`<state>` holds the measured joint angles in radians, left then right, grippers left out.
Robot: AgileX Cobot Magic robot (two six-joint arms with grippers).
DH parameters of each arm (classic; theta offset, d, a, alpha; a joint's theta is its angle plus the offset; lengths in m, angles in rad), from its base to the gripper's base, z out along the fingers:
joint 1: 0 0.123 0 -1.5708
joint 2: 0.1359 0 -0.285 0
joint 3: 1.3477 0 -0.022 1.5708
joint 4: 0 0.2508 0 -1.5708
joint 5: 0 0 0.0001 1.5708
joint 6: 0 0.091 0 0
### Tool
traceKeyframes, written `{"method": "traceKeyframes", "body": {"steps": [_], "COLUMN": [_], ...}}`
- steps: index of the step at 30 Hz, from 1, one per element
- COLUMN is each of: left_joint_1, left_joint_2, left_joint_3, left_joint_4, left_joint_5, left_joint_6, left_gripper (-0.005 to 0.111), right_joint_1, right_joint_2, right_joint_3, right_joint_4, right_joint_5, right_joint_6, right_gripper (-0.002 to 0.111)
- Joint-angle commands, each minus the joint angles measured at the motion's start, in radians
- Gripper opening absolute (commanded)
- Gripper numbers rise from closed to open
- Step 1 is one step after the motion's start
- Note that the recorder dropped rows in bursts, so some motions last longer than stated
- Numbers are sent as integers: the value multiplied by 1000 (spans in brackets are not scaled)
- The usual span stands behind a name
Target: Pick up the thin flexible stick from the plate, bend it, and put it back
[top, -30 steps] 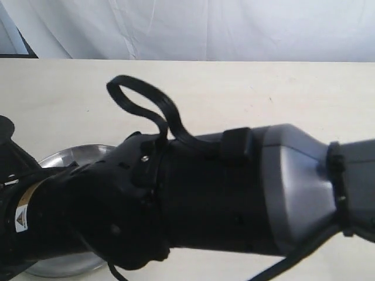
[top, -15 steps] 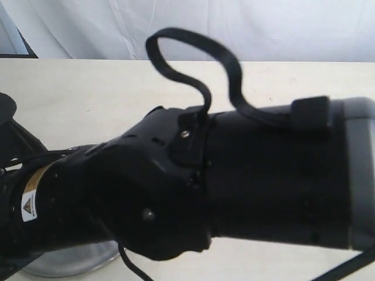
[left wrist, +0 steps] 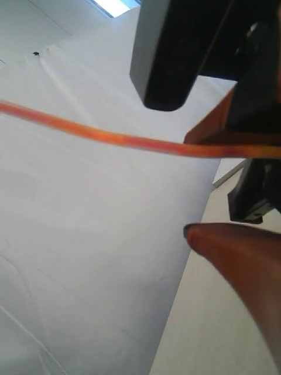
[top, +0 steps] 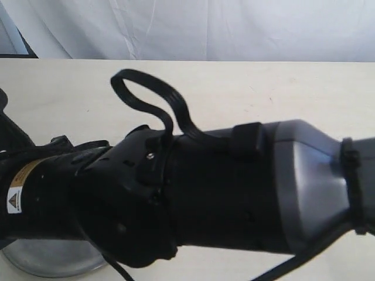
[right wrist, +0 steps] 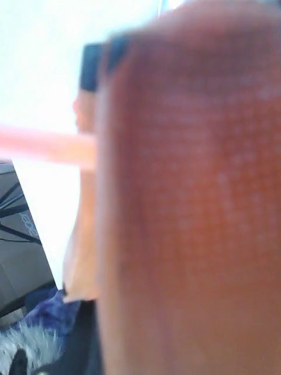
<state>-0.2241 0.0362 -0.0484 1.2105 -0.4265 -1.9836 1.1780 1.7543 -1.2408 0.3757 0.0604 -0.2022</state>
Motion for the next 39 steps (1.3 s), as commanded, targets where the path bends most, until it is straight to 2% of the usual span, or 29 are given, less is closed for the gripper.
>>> {"method": "traceKeyframes", "body": {"steps": [1,3,5,12,15,19,25,30,32,34,36,38,39], "left_joint_1": [-6,-6,-6,-6,-6,-6,-6,-6,-6,-6,-6,-6,-6], "left_joint_2": [0,0,0,0,0,0,0,0,0,0,0,0,0], "left_joint_3": [8,8,8,8,8,8,8,8,8,8,8,8,8], "left_joint_4": [48,84,133,135,53,-104,-125,-171,-171,-171,-167,-152,-128], "left_joint_5": [-12,-12,-8,5,22,132,213,220,223,223,223,230,230], "left_joint_6": [5,16,32,32,32,36,33,33,50,66,82,82,84], "left_gripper": [14,0,0,0,0,1,15,29,30,26,16,1,0], "right_joint_1": [-4,-4,-4,-4,-4,-2,-2,-2,-2,-2,-2,-2,-2], "right_joint_2": [-9,-30,-63,-75,-39,-8,-8,-8,-8,-16,-32,-57,-67], "right_joint_3": [-12,-12,-12,-12,-12,-12,-12,-12,-12,-12,-12,-12,-12], "right_joint_4": [14,55,66,66,38,11,-4,0,0,0,0,0,0], "right_joint_5": [-25,33,63,68,82,175,226,272,268,268,274,278,278], "right_joint_6": [-7,-7,-7,-7,-7,-9,-11,-11,-11,-11,-11,-11,-11], "right_gripper": [0,0,0,0,0,0,0,0,0,0,0,0,0]}}
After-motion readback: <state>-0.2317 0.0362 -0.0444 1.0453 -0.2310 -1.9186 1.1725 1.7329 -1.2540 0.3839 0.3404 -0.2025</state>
